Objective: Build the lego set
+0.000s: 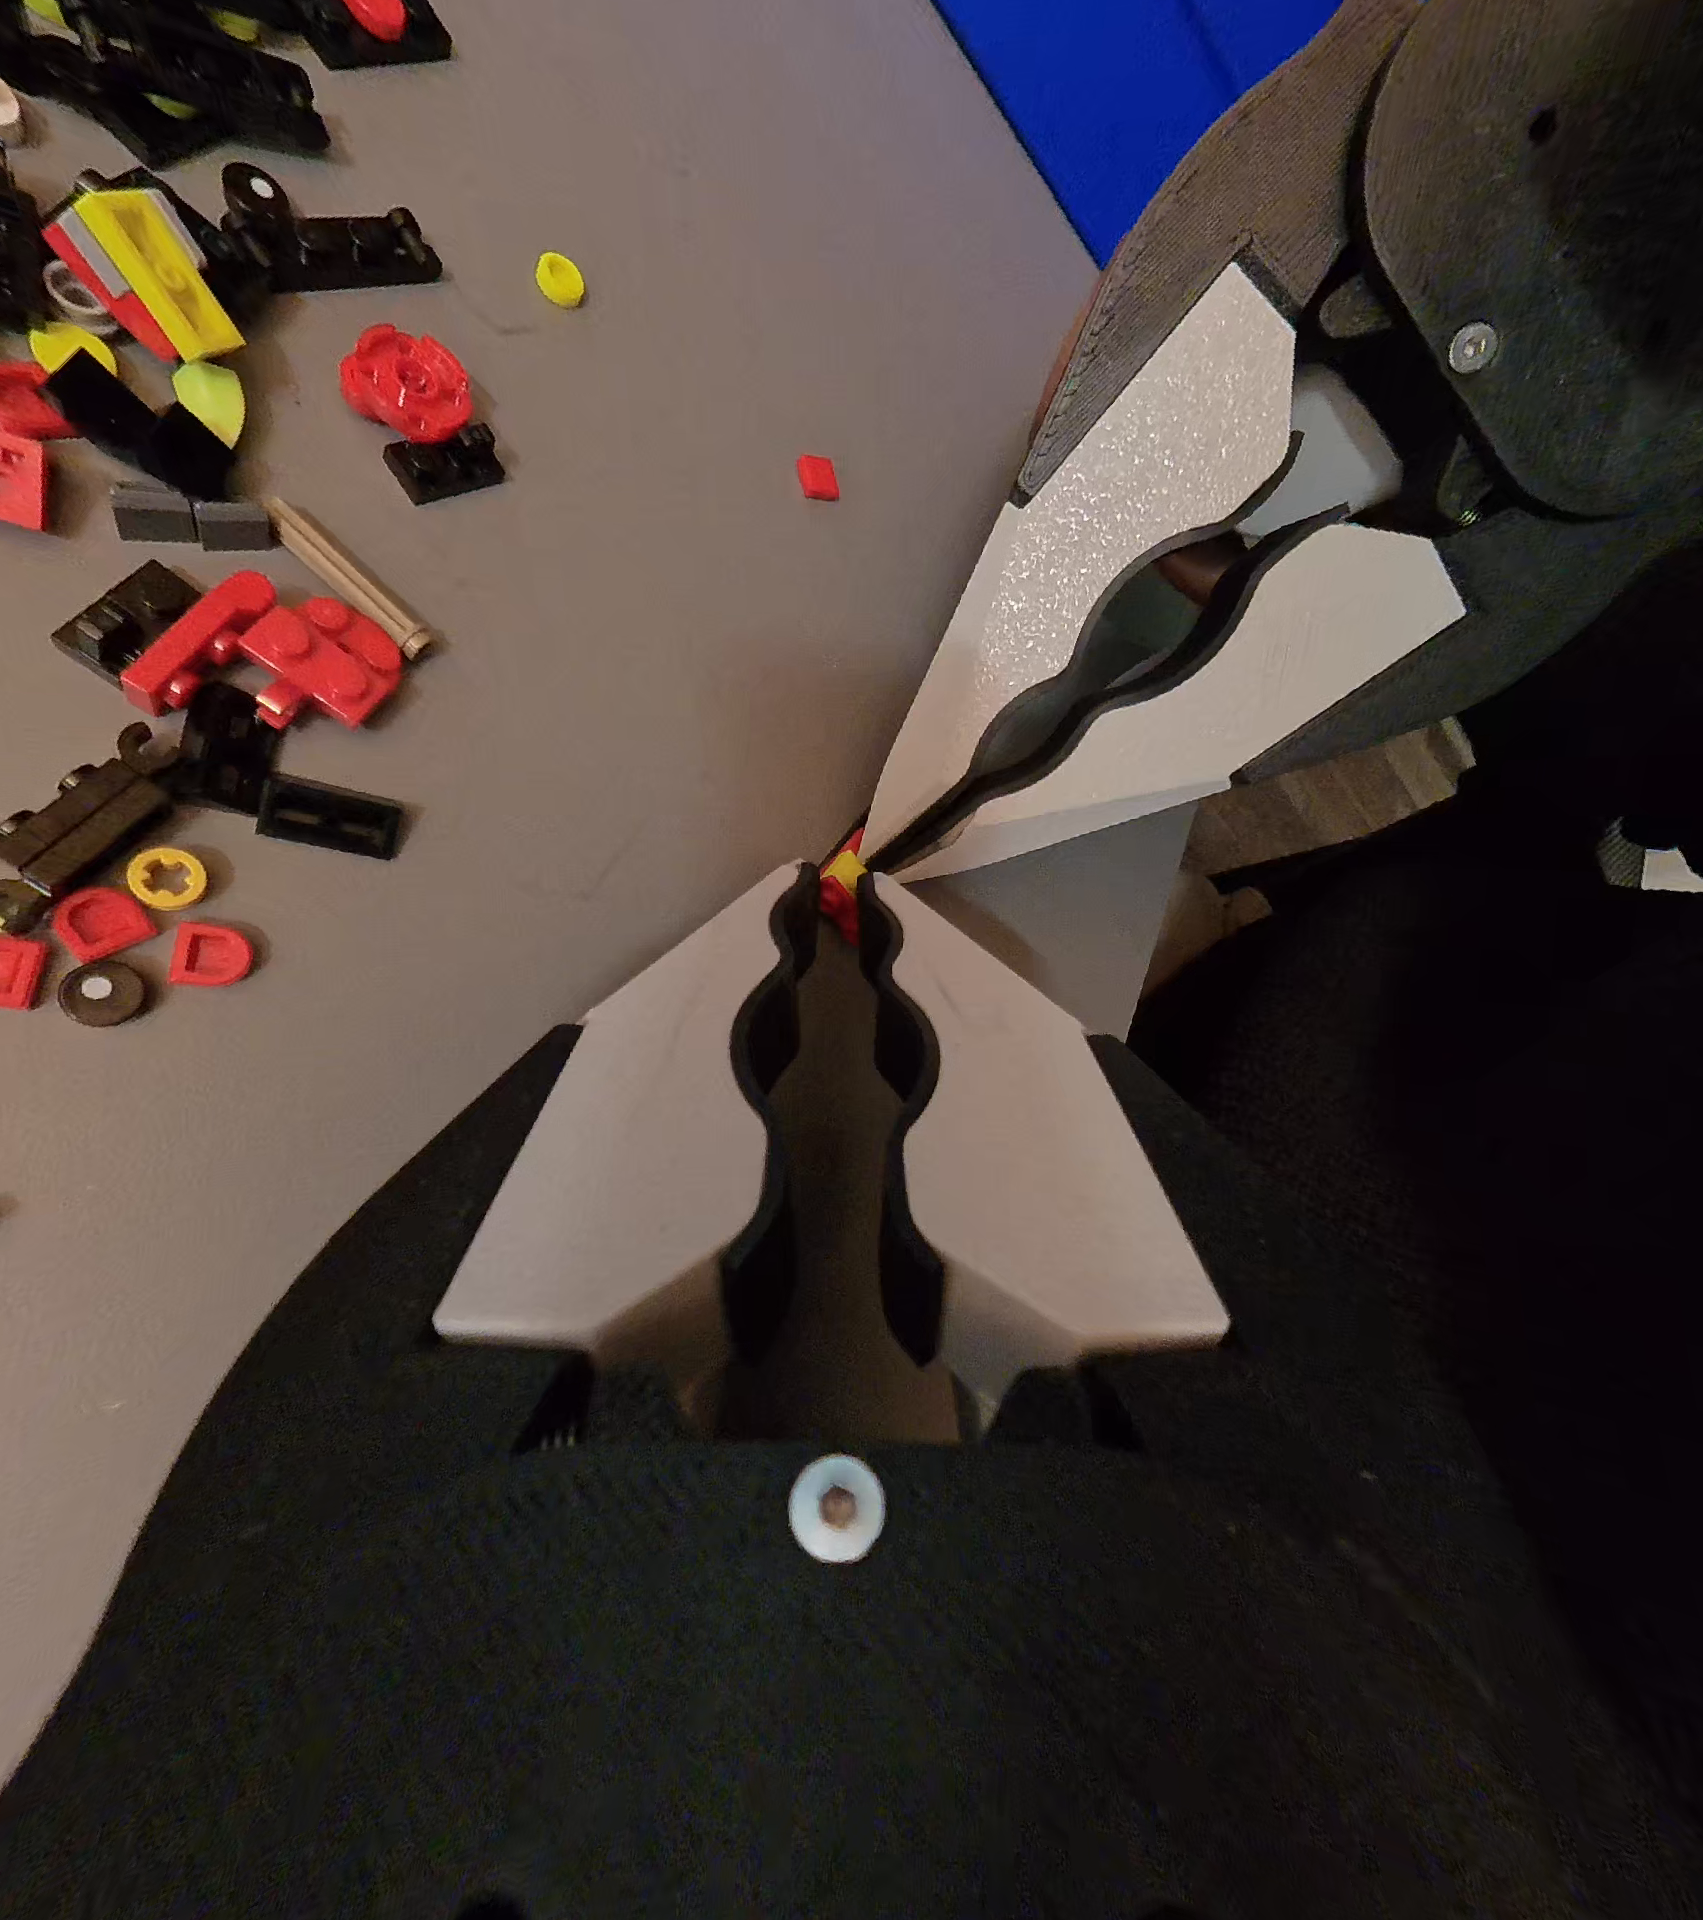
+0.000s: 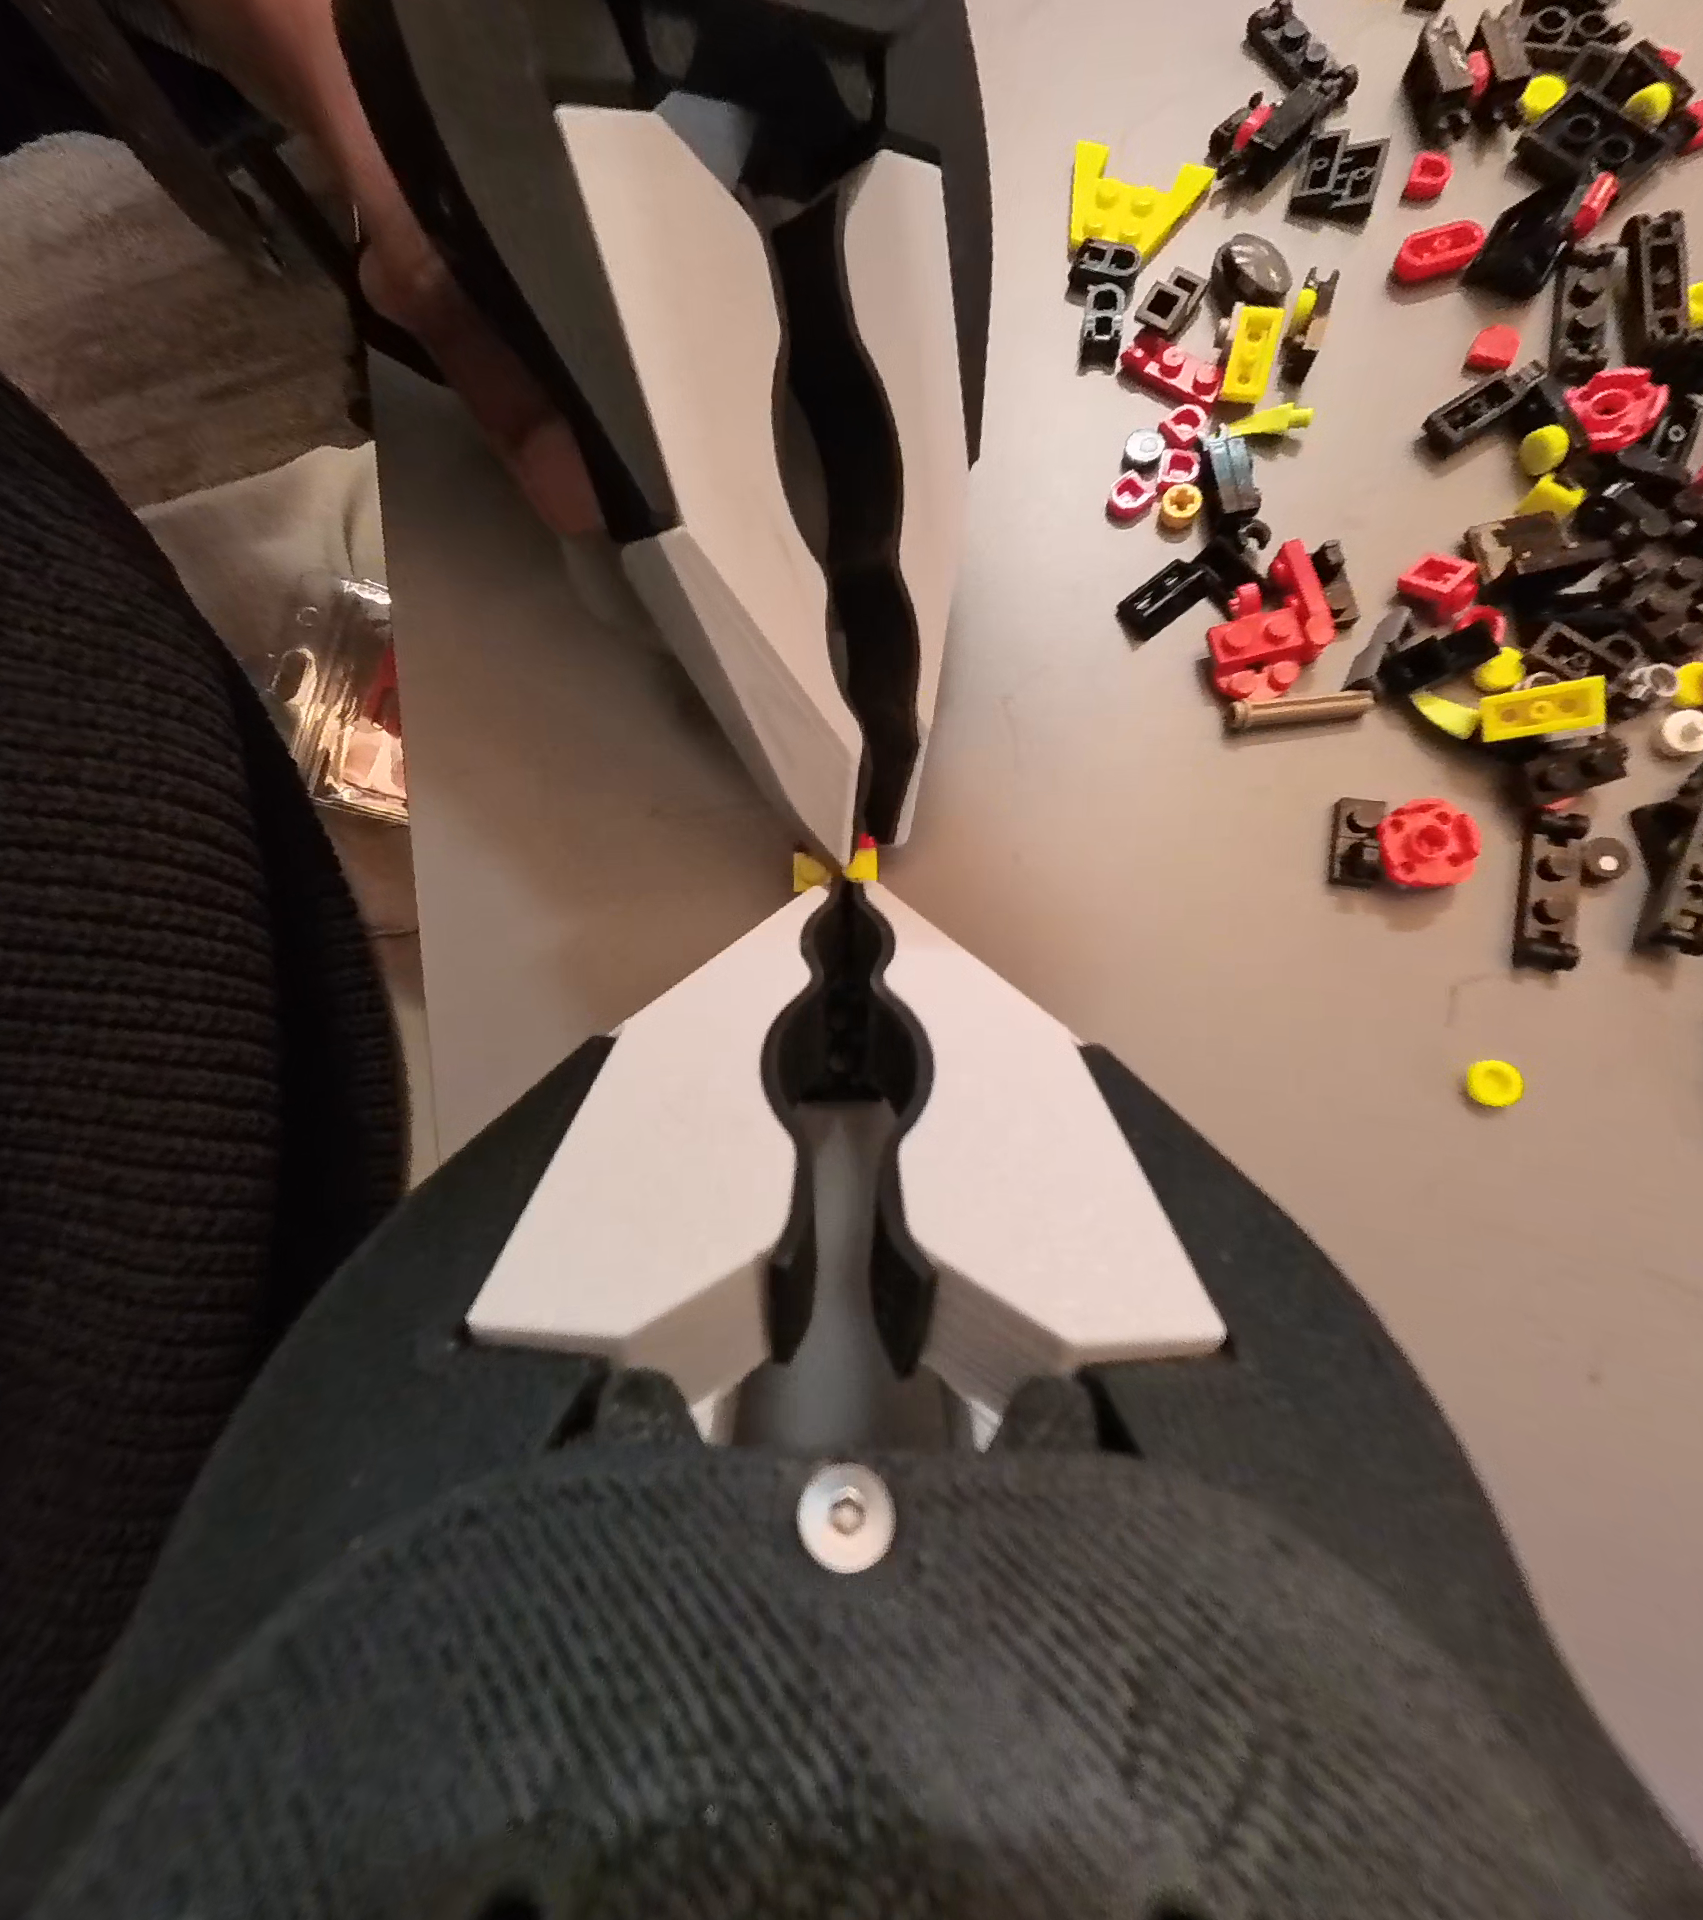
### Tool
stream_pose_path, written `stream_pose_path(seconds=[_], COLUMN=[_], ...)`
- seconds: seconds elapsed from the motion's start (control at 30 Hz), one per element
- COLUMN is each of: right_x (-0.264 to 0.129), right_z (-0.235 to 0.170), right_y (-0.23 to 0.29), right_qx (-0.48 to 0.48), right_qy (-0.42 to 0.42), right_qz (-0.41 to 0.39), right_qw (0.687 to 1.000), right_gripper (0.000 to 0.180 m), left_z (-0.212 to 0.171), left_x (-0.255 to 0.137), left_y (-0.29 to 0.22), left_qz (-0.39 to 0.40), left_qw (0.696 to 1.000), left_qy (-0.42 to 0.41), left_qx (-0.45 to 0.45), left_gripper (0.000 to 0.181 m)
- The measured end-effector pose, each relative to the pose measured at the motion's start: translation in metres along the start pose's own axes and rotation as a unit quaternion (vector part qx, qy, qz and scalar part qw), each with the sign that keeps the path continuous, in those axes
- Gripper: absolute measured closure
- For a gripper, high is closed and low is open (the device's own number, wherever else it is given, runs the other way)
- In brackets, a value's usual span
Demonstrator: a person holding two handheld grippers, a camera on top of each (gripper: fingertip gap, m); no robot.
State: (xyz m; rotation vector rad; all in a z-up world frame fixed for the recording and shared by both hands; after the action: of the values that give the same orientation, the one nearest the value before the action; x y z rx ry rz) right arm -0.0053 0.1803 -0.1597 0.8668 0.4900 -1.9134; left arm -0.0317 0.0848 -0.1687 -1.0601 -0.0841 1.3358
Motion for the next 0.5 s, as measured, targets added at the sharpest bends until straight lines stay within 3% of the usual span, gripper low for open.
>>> stream_pose_path(seconds=[0.27,0.4,0.5], right_x=[-0.002,-0.020,-0.015], right_z=[-0.003,0.005,-0.001], right_y=[-0.002,-0.014,-0.015], right_qx=[0.027,0.070,0.061], right_qy=[-0.021,-0.072,-0.046], right_qz=[0.013,0.017,0.005], right_qw=[0.999,0.995,0.997], right_gripper=[0.180,0.180,0.180], left_z=[0.000,-0.001,0.000], left_x=[-0.001,-0.002,-0.002], left_y=[0.000,0.001,0.002], left_qz=[0.002,0.000,-0.003], left_qw=[1.000,1.000,1.000], left_qy=[-0.001,-0.003,-0.004], left_qx=[0.002,-0.004,-0.006], left_gripper=[0.175,0.175,0.175])
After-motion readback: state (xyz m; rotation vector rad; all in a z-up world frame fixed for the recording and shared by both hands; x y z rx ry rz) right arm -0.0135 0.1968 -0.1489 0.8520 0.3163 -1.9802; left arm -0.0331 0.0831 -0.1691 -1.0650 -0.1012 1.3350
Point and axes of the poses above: each gripper's, where its closed fingertips meet, x out along the fingers, z out of its top, y = z × x across the jaws, the point moved 7 cm from there along -x, back along the fingers, and after that the axes turned 8 degrees about -z, right-handed, at the moved point
